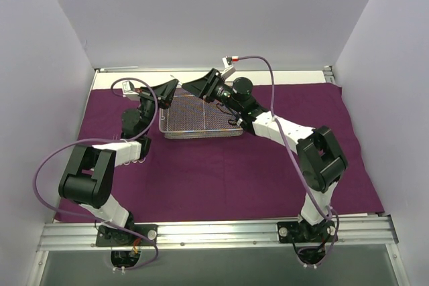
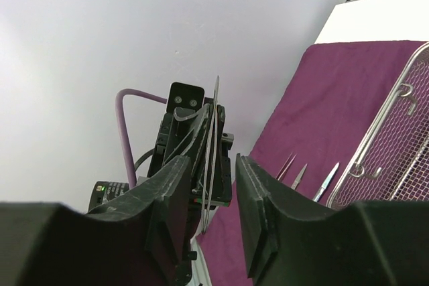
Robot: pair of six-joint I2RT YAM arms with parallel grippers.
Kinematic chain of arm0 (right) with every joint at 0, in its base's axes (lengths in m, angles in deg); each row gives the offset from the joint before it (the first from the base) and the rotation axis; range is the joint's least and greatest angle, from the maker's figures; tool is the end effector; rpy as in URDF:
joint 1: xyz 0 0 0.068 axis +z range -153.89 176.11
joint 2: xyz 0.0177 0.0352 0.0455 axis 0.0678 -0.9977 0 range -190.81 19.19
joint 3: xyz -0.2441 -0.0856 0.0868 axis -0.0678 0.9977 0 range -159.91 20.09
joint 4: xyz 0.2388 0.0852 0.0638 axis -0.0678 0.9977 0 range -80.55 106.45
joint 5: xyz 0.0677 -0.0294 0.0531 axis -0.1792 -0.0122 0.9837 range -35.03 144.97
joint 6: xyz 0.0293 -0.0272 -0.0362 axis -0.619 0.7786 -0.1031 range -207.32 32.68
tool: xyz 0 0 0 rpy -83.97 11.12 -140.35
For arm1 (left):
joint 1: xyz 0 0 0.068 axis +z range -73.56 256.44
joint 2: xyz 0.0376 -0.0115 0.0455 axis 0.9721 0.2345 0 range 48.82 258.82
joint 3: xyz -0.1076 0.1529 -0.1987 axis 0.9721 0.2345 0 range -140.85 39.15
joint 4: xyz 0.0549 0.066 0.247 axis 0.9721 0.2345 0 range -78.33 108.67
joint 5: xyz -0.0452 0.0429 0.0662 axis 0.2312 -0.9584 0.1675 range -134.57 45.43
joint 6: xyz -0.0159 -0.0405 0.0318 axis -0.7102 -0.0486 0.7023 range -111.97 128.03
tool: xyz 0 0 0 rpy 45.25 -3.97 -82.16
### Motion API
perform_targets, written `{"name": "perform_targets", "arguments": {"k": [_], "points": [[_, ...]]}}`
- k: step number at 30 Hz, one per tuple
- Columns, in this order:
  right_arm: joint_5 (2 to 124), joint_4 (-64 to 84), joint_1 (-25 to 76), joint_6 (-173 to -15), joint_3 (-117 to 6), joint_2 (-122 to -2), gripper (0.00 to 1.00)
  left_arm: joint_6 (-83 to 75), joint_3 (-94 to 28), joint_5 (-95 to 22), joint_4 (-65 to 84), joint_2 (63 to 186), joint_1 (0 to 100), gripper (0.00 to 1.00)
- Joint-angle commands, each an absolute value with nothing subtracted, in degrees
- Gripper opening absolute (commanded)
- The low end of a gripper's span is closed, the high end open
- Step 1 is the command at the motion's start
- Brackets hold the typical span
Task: Open and lay out the surgical kit
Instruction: Place the medical item in the surgical kit.
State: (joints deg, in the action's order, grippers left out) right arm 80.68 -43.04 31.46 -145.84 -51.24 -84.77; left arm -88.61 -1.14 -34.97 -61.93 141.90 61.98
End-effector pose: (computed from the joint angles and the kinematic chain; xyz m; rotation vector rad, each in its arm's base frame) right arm 0.3355 0.2568 0.3241 -0.1630 1.4464 1.6561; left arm 0.3202 -0.0886 0.2571 -0.8001 1.1797 -1.7589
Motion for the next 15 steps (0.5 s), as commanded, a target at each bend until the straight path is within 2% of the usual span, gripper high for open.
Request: {"name": "perform_targets", "arguments": {"k": [1, 9, 12, 13, 15], "points": [[80.63, -46.8, 31.88, -145.59, -54.0, -85.13, 0.33, -88.3, -0.75, -35.7, -74.9, 139.52, 61.23, 0.02], [80.54, -46.62, 32.06, -145.5, -53.47, -85.31, 0.26, -88.39, -0.49, -35.87, -74.9, 139.26, 61.14, 0.02], [80.89, -46.54, 31.97, -145.42, -53.82, -85.66, 0.18, -88.21, -0.05, -35.78, -74.72, 138.91, 61.14, 0.02], [81.5, -46.27, 32.06, -145.5, -54.0, -85.83, 0.1, -88.3, -0.05, -35.78, -74.81, 138.91, 61.14, 0.02], [82.3, -46.62, 31.97, -145.5, -54.88, -86.53, 0.03, -88.3, -0.05, -35.61, -74.64, 138.82, 61.14, 0.02]]}}
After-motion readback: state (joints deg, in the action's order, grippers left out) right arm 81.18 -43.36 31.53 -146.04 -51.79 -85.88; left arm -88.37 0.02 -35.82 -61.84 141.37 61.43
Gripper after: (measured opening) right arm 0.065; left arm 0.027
